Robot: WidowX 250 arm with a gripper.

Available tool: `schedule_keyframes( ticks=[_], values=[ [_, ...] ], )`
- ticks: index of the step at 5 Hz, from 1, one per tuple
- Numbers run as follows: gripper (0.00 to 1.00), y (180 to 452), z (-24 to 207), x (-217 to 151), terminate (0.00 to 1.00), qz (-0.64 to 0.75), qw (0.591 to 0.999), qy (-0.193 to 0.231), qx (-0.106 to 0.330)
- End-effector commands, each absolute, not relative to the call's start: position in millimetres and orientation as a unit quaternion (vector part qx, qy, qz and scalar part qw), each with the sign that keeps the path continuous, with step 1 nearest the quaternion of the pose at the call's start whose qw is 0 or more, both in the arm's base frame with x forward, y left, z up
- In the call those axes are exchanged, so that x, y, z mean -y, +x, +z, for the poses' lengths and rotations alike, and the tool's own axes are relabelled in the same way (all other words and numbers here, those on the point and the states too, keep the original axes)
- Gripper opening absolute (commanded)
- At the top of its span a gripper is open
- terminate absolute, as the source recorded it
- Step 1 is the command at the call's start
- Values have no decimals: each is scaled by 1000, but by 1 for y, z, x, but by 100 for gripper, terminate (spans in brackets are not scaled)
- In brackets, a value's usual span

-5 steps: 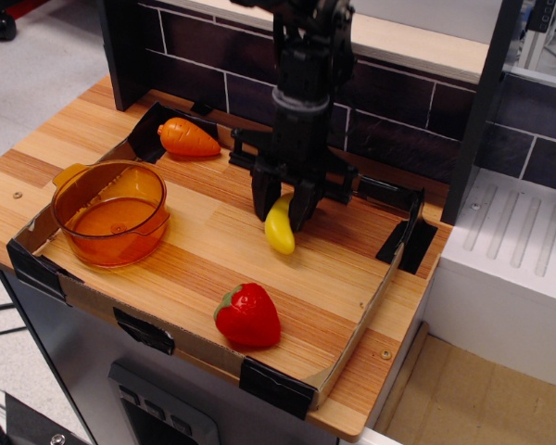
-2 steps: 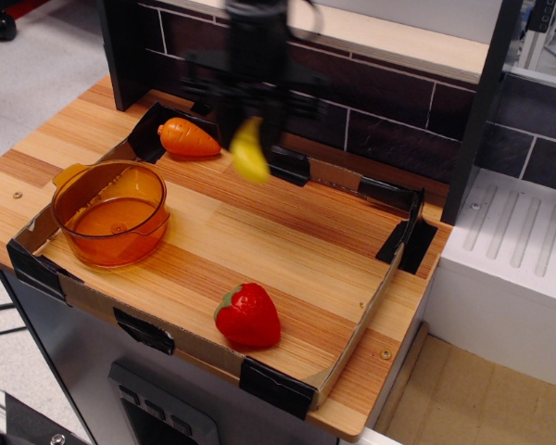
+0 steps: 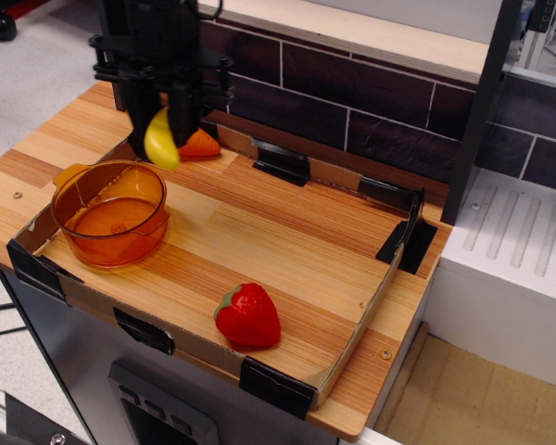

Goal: Put banana in pot

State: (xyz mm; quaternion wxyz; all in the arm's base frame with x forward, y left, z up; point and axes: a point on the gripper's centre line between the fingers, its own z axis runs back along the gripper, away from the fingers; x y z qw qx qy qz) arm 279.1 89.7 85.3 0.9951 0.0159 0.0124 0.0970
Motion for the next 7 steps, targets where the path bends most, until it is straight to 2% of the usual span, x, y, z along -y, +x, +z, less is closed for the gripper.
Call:
schedule_keyframes(
  ticks=[1,2,3,4,6,7],
  values=[
    [0,262,69,-116,0,77,996,51,-12],
    [0,253,63,-119,0,62,996,64,-22],
    [100,250,63,-120,0,54,995,74,-36],
    [100,252,67,-119,0,58,995,69,-38],
    [100,269,106,-101,0,89,996,15,-9],
    [100,276,120,-89,0,86,996,12,-6]
  ],
)
